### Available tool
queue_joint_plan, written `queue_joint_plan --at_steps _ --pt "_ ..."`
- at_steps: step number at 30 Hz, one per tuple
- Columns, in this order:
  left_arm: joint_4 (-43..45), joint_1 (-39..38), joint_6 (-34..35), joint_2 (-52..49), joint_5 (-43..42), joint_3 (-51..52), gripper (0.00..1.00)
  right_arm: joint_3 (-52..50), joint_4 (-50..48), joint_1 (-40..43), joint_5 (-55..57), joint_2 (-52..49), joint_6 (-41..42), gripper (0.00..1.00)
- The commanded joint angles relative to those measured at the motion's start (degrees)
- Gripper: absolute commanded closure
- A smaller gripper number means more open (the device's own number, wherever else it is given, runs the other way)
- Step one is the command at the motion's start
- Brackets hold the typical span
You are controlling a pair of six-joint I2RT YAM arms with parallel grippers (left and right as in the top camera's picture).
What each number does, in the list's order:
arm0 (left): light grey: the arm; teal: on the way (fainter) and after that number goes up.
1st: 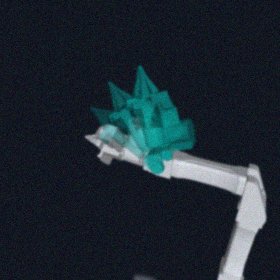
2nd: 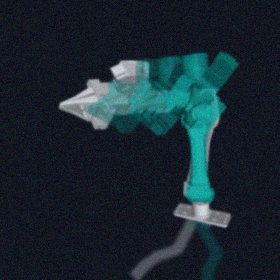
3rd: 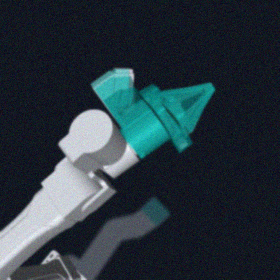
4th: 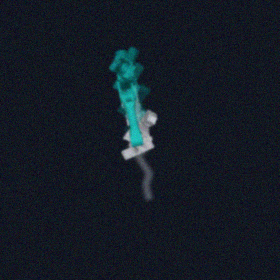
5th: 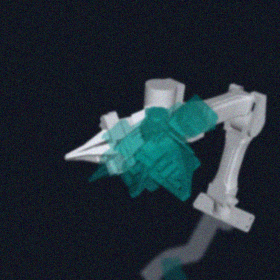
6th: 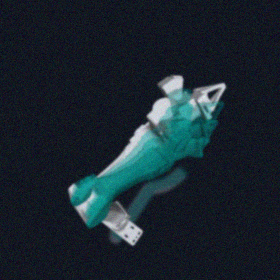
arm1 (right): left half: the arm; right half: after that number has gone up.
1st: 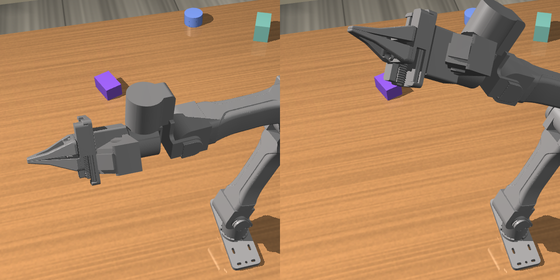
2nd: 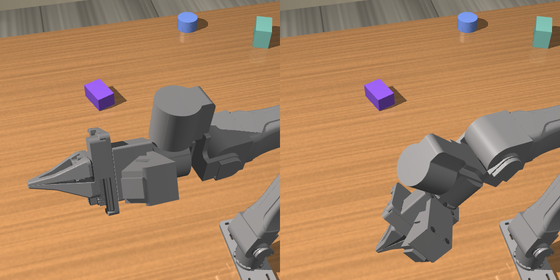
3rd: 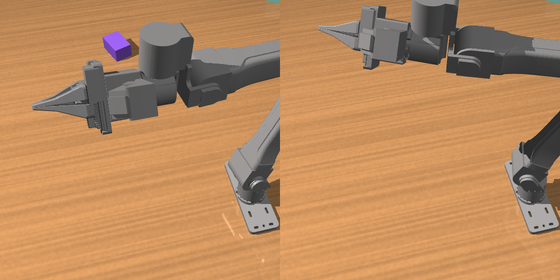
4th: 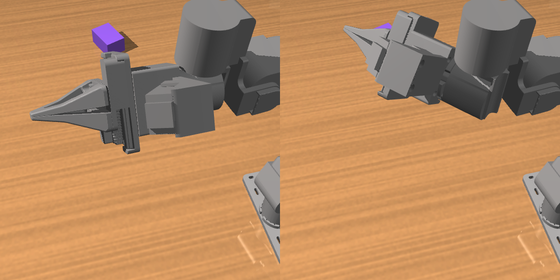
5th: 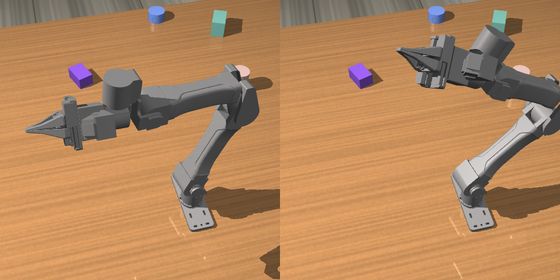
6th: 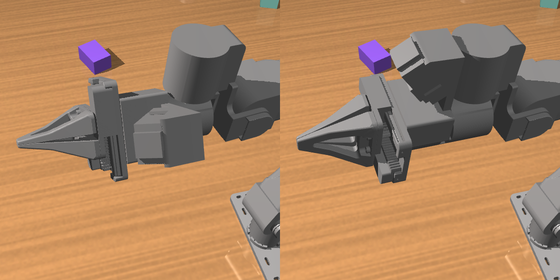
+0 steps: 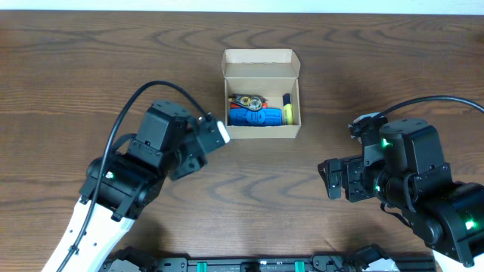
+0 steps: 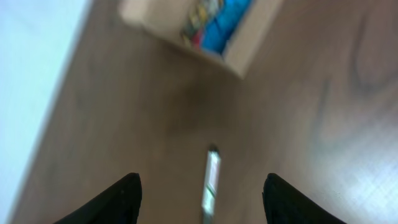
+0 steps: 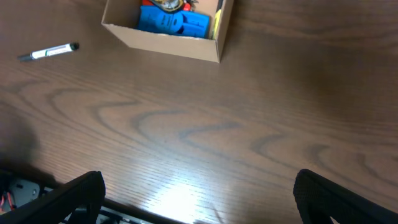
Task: Pack container
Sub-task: 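Move the left gripper to the black-capped marker and grasp it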
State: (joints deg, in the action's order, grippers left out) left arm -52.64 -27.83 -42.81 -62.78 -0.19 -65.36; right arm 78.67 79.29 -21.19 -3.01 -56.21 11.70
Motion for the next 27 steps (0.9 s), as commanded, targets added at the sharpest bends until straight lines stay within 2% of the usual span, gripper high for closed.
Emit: queue_joint_plan --at_steps 1,6,13,17,27 --pt "-2.99 1.88 2.78 -0.59 1.6 0.09 0.36 0.11 0.02 -0.5 0.15 0.04 0.44 0.01" --pt "-3.76 6.1 2.75 -3.65 3.72 0.11 0.33 0.11 0.02 -0.5 0.17 0.04 0.46 0.01" --pt "-1.42 14.49 2.69 -10.91 -4.5 0.11 0.33 0.11 0.02 -0.5 0.17 0.04 0.46 0.01" --pt "0.24 17.49 2.49 -15.5 -5.22 0.11 0.33 0.11 0.02 -0.5 0.17 0.04 0.44 0.01" --pt "2.56 19.39 1.44 -27.63 -5.22 0.11 0.33 0.11 0.02 -0.5 0.17 0.07 0.46 0.01"
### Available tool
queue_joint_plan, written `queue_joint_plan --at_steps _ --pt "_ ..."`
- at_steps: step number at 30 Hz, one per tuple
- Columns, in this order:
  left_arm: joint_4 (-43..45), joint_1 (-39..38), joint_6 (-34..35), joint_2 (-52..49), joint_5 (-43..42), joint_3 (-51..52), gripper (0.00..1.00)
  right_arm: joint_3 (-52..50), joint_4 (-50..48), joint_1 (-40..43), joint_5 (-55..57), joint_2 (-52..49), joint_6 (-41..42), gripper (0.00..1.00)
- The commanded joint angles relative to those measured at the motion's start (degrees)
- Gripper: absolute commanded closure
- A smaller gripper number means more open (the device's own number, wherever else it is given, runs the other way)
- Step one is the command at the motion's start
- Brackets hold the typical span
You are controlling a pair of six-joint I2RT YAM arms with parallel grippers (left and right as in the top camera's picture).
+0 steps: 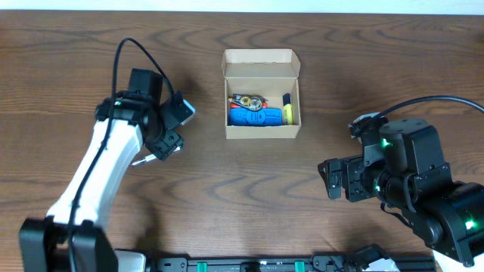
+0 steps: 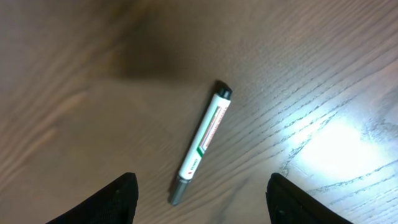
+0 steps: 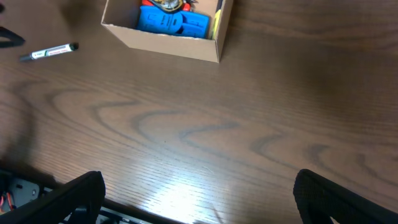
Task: Pack container
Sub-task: 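Move the left gripper to the black-capped marker and grasp it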
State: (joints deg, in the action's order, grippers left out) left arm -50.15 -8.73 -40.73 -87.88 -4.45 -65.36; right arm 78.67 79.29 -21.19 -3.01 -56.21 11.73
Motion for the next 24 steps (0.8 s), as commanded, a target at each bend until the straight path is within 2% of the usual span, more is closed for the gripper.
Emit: queue_joint_plan --at_steps 1,14,24 --pt "0.04 0.28 -0.61 -3.65 -0.96 0.11 0.33 0.11 0.02 -0.5 0.17 0.07 0.44 0.01" --pt "1.29 0.5 0.07 -9.14 -1.2 1.18 0.33 0.11 0.02 -0.5 0.17 0.04 0.42 0.01" --pt "7.8 0.5 0.04 -9.14 0.61 6.4 0.3 0.11 0.02 -0.5 0.17 0.04 0.42 0.01"
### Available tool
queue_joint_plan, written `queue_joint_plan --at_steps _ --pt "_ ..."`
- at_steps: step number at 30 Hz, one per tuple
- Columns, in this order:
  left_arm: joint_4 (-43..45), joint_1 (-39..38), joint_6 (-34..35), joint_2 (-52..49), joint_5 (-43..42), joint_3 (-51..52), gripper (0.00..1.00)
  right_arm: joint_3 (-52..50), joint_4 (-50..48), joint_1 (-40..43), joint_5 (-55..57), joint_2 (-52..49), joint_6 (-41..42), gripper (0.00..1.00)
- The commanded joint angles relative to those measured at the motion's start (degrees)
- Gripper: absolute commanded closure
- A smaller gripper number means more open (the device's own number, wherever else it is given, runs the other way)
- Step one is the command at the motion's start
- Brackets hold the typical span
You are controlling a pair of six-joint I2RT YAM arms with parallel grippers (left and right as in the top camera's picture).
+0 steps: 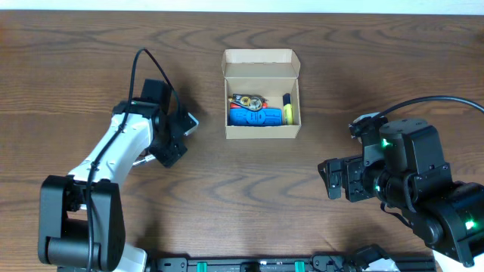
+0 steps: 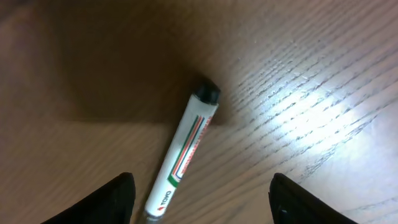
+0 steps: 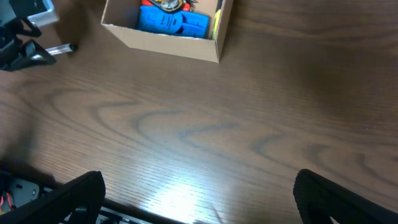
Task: Pack container
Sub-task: 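Move the left gripper to the black-capped marker and grasp it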
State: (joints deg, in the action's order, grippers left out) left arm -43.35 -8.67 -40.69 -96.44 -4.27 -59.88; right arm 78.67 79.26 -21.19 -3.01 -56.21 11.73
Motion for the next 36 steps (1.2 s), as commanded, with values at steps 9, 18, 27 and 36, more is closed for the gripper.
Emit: queue_joint_plan --at_steps 9,18,27,36 --pt "9.25 0.39 0.0 -0.63 1.42 6.45 0.29 0.11 0.04 -0.5 0.17 0.04 0.44 0.01" --pt "13.79 0.42 -0.02 -0.81 2.73 8.83 0.3 0.11 0.04 -0.5 0.15 0.04 0.42 0.01" --pt "15.41 0.42 0.0 -2.45 0.15 9.68 0.36 0.11 0.04 -0.5 0.17 0.04 0.42 0.01" --pt "14.88 0.39 0.02 -5.03 0.13 9.68 0.71 0.11 0.04 -0.5 0.17 0.04 0.44 0.01"
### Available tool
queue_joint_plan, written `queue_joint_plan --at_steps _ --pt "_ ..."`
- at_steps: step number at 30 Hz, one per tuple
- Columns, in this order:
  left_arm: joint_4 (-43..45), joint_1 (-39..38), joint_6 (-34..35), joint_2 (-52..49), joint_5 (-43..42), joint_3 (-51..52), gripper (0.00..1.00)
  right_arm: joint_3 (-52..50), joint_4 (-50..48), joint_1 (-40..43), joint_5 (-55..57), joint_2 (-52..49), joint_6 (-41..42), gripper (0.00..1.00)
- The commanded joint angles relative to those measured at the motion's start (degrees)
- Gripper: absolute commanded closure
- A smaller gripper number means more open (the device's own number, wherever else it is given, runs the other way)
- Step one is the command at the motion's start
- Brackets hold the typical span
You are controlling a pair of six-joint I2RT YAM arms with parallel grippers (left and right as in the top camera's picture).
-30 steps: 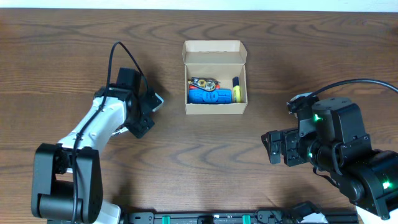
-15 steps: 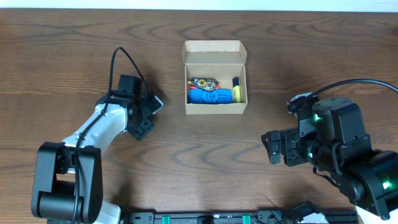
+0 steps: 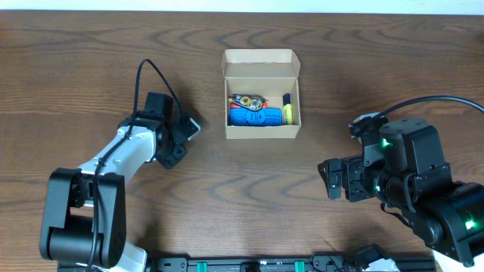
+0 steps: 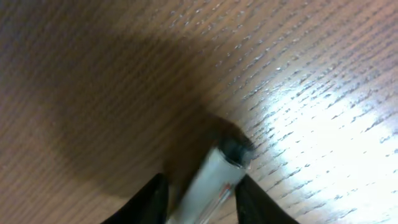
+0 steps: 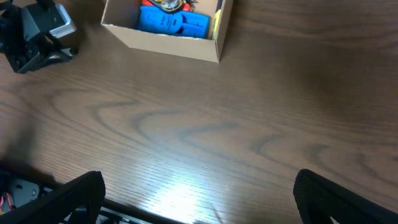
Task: Pack container
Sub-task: 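Move the left gripper to the black-capped marker and grasp it, then carry the black-capped marker with the left gripper and drop it into the box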
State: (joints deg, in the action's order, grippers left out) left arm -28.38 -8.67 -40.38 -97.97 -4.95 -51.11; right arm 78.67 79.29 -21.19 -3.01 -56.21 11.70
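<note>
The open cardboard box point(image 3: 262, 59) stands at the table's middle back, holding a blue item point(image 3: 253, 118), a yellow one point(image 3: 287, 113) and a small colourful piece. A white marker point(image 4: 214, 177) lies on the wood left of the box, blurred in the left wrist view. My left gripper point(image 4: 200, 202) is down on it, a finger on either side. The jaws are narrowed, and a dark gap still shows on the marker's left. The overhead view has that gripper point(image 3: 172, 142) covering the marker. My right gripper point(image 5: 199, 199) hangs open over bare wood, empty.
The brown wooden table point(image 3: 363, 68) runs under both arms. My right arm's body point(image 3: 408, 181) sits at the front right. A black cable point(image 3: 147, 79) loops above the left arm. The box flap point(image 3: 261, 55) stands open at the back.
My left gripper has dropped lower onto the marker and its fingers have drawn in to about half their earlier spread, now close on both sides of it. The right arm has not moved.
My left gripper was first open near the box's front left, the marker lying further left. It then stood open above the marker, then lower over it, and now straddles it with narrowed jaws. The right gripper stayed open in place throughout.
</note>
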Motion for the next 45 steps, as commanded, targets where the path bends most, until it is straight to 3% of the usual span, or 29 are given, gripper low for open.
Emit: queue_joint_plan --at_steps 1,7,11,16,19,25,30,36,45 --pt "-0.09 0.39 -0.28 -3.63 0.83 0.92 0.75 0.11 0.02 -0.5 0.17 0.04 0.46 0.01" --pt "-0.11 0.39 0.52 -3.41 1.03 0.02 0.94 0.11 0.02 -0.5 0.17 0.04 0.44 0.01" --pt "-1.95 0.39 5.55 -2.32 1.33 -4.31 0.94 0.11 0.02 -0.5 0.17 0.04 0.44 0.01" --pt "-6.29 0.31 16.92 -0.87 2.19 -15.06 0.94 0.11 0.02 -0.5 0.17 0.04 0.44 0.01" --pt "-9.79 -0.81 17.49 -0.22 0.07 -22.51 0.94 0.11 0.02 -0.5 0.17 0.04 0.44 0.01" --pt "-11.45 -7.8 6.36 0.5 -0.07 -34.91 0.94 0.11 0.02 -0.5 0.17 0.04 0.46 0.01" --pt "-8.15 -15.61 -5.16 0.48 -3.69 -38.42 0.95 0.11 0.02 -0.5 0.17 0.04 0.44 0.01" --pt "-4.96 -21.55 -10.51 -1.79 -10.16 -38.42 0.94 0.11 0.02 -0.5 0.17 0.04 0.46 0.01" --pt "-4.22 -26.23 -19.8 -7.39 -12.26 -38.4 0.95 0.11 0.02 -0.5 0.17 0.04 0.44 0.01"
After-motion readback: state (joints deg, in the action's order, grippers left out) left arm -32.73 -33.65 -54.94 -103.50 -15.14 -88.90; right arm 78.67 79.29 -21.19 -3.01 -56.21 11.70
